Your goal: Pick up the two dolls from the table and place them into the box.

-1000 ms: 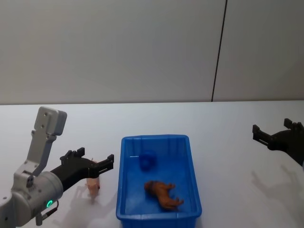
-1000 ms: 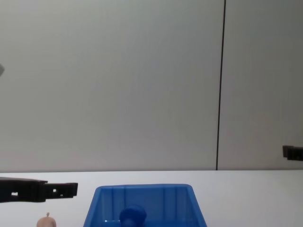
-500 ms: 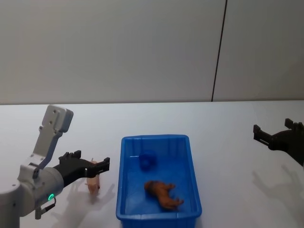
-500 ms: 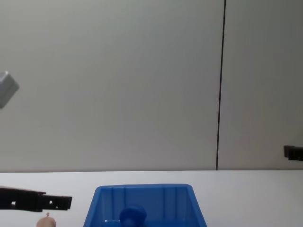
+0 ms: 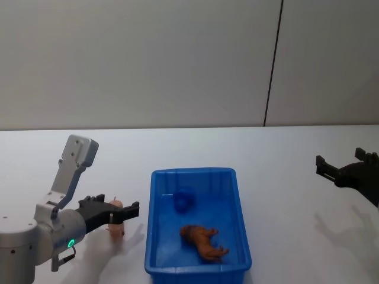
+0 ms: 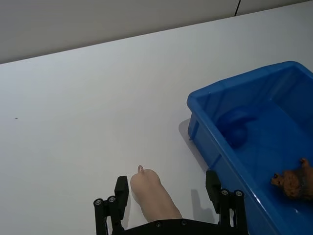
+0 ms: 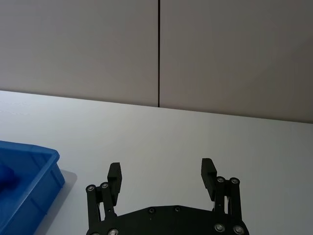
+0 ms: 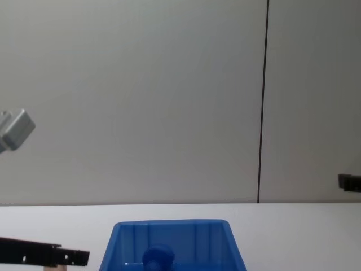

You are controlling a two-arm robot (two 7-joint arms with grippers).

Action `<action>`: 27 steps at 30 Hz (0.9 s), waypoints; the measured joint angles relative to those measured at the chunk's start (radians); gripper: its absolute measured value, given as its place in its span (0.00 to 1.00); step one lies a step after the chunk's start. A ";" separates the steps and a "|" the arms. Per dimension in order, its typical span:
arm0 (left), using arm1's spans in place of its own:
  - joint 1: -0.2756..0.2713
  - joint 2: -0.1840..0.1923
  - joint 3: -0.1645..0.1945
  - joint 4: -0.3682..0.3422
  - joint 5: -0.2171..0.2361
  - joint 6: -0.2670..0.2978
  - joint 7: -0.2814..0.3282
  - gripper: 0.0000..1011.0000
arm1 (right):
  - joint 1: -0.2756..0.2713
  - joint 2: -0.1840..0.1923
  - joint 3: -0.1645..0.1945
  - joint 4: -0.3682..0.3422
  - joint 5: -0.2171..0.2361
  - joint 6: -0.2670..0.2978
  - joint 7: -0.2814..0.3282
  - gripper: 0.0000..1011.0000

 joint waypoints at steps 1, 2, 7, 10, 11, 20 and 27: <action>-0.003 -0.004 0.001 0.011 0.001 0.003 0.000 0.99 | 0.000 0.000 0.000 0.000 0.000 0.000 0.000 0.99; -0.004 -0.005 0.002 0.015 0.001 0.005 -0.001 0.99 | 0.000 0.000 0.000 0.000 0.000 0.000 0.000 0.99; -0.008 -0.013 0.005 0.041 0.003 0.014 -0.001 0.99 | 0.000 0.000 0.000 0.000 0.000 0.000 0.000 0.99; -0.009 -0.016 0.006 0.051 0.004 0.016 -0.001 0.99 | 0.000 0.000 0.000 0.000 0.000 0.000 0.000 0.99; -0.010 -0.017 0.007 0.054 0.004 0.017 -0.001 0.99 | 0.000 0.000 0.000 0.000 0.000 0.000 0.000 0.99; -0.017 -0.029 0.010 0.092 0.005 0.019 -0.001 0.99 | 0.000 0.000 0.000 0.000 0.000 0.000 0.000 0.99; -0.025 -0.037 0.012 0.118 0.008 0.015 -0.010 0.98 | 0.000 0.000 0.000 0.000 0.000 0.000 0.000 0.99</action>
